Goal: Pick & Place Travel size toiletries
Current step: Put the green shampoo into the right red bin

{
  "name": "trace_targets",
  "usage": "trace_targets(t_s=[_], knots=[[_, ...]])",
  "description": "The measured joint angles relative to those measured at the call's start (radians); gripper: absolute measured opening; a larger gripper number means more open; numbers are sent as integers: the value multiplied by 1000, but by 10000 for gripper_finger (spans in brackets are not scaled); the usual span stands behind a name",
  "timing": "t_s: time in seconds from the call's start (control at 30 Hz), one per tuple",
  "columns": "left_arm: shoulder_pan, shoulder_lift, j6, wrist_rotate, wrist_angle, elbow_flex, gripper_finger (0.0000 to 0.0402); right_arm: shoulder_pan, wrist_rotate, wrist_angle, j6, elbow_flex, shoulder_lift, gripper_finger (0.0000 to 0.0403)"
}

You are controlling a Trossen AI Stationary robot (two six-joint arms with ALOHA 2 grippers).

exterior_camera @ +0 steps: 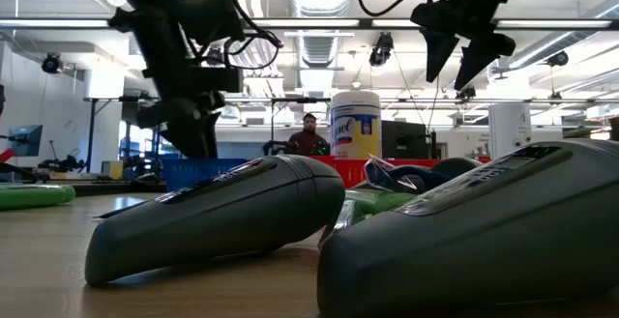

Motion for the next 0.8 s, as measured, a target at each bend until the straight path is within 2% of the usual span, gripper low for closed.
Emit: trace_targets(t_s=[0.23, 0.5, 0.67, 0.8], knots=[[11, -22, 7, 52, -65, 64, 168, 0, -11, 0, 8, 0, 0, 352], [4, -135, 174, 178, -81, 92, 168, 1, -136, -7, -39, 0, 0, 342], [-19, -195, 362, 190, -145, 68, 168, 1, -159, -7, -54, -5, 0, 333], [-51, -230, 410, 200, -175, 39, 167, 28, -195, -5, -54, -22, 0, 329]])
